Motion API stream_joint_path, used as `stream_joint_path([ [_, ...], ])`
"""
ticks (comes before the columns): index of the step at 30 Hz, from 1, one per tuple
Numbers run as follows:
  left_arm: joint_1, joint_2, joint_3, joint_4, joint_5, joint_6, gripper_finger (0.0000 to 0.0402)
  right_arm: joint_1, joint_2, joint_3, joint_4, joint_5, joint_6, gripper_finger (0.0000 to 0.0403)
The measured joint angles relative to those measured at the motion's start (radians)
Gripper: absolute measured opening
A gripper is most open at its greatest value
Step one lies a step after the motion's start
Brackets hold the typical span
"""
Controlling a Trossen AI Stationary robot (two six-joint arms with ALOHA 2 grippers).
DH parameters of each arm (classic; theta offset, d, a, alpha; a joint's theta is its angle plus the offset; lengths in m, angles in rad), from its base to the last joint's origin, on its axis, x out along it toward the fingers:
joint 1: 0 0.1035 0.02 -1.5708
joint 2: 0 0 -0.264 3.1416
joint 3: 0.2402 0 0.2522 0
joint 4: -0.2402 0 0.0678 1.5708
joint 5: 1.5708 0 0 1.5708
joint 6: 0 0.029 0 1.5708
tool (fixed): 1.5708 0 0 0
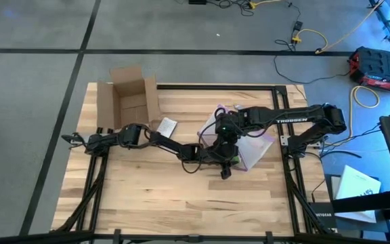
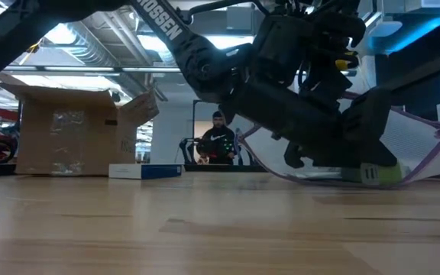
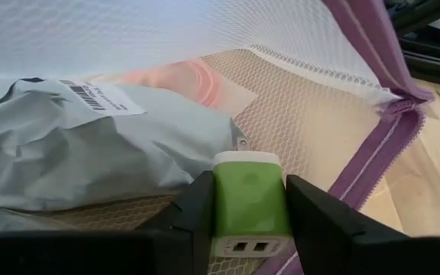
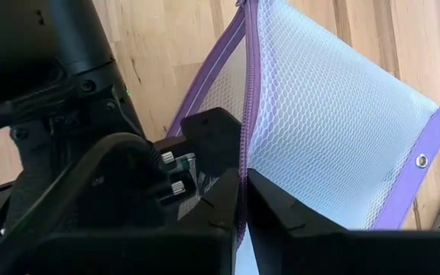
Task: Unpack boxes
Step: Put the green charger adapter into the zip bag
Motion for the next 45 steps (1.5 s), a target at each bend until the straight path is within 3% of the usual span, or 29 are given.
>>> stream_joint_path([
  [5,-0.001,0.000,0.001,-0.011,0.000,0.008,0.0120,0.000,0.000,0.000,0.000,0.000,0.000,0.0010],
  [12,-0.002,0.000,0.000,-0.023,0.000,0.003,0.0243,0.000,0.000,0.000,0.000,0.000,0.000,0.0010],
  [15,-0.002,0.000,0.000,-0.023,0.000,0.002,0.0267,0.000,0.000,0.000,-0.001,0.000,0.000,0.0010],
  [18,-0.002,0.000,0.000,-0.025,0.000,-0.002,0.0247,0.000,0.000,0.000,0.000,0.000,0.000,0.0010],
  [23,-0.002,-0.001,0.000,-0.037,-0.001,-0.024,0.0125,0.000,0.000,0.000,0.000,0.000,0.000,0.0010],
  [24,-0.002,-0.002,0.000,-0.044,-0.001,-0.026,0.0119,0.000,0.000,0.000,0.000,0.000,0.000,0.0010],
  [32,-0.020,-0.015,0.002,-0.104,-0.008,-0.017,0.0119,0.000,0.000,0.000,0.000,0.000,0.000,0.0010],
  [41,-0.063,-0.061,-0.002,-0.193,-0.119,0.096,0.0119,0.001,0.000,0.000,0.016,-0.065,0.001,0.0010],
  [45,-0.066,-0.064,-0.003,-0.197,-0.166,0.032,0.0119,0.001,0.000,0.000,0.024,-0.086,0.001,0.0010],
])
